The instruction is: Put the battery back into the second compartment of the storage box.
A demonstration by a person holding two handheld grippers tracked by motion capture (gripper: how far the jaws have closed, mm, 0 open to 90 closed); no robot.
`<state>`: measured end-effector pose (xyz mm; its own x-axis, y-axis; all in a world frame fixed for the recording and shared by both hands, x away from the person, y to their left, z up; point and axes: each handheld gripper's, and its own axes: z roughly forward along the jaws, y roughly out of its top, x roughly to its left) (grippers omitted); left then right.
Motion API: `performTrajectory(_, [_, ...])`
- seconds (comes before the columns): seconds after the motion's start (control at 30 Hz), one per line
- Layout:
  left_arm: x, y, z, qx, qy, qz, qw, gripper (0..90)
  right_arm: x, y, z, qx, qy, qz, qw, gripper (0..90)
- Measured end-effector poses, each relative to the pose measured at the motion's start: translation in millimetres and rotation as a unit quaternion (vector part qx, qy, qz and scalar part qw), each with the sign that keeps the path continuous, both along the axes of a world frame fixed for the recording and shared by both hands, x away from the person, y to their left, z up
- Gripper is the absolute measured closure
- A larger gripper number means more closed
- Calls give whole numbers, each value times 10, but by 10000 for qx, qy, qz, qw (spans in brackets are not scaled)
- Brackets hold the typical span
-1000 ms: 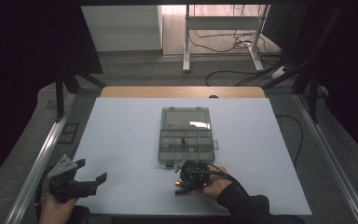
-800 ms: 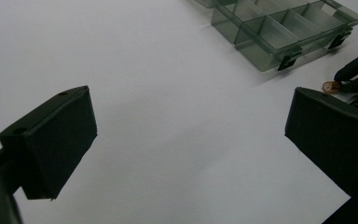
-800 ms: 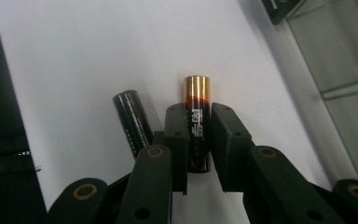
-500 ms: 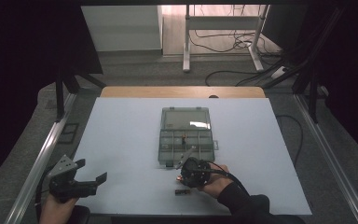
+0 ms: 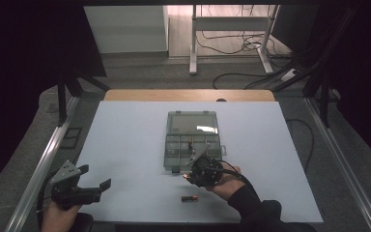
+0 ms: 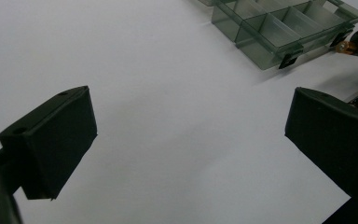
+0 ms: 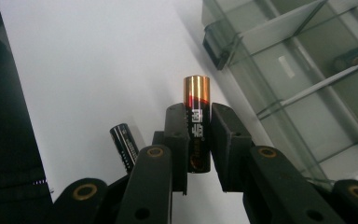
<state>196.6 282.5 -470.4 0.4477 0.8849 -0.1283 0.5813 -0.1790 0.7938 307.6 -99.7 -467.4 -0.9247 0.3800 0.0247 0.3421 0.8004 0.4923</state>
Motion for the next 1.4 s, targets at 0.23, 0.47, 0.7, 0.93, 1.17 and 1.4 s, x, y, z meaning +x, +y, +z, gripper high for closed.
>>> performTrajectory(0.23, [3, 0, -1, 0, 7, 5, 10000, 26, 77, -10, 69, 92, -69, -139, 9998, 765])
performTrajectory(0.47, [7, -2, -2, 1, 21, 11, 10000, 26, 154, -25, 126, 179, -106, -271, 9994, 765])
performTrajectory(0.7, [11, -1, -2, -5, 28, 10, 10000, 26, 247, -39, 195, 271, -133, -383, 9988, 765])
performTrajectory(0.93, [13, -1, -2, -6, 27, 10, 10000, 26, 353, -11, 227, 348, -141, -449, 9983, 765])
performTrajectory(1.17, [13, -1, -2, -8, 27, 11, 10000, 26, 464, 36, 238, 398, -146, -556, 9976, 765])
performTrajectory(1.4, [13, 4, -3, -22, 25, 11, 10000, 26, 571, 71, 249, 452, -192, -687, 9964, 765])
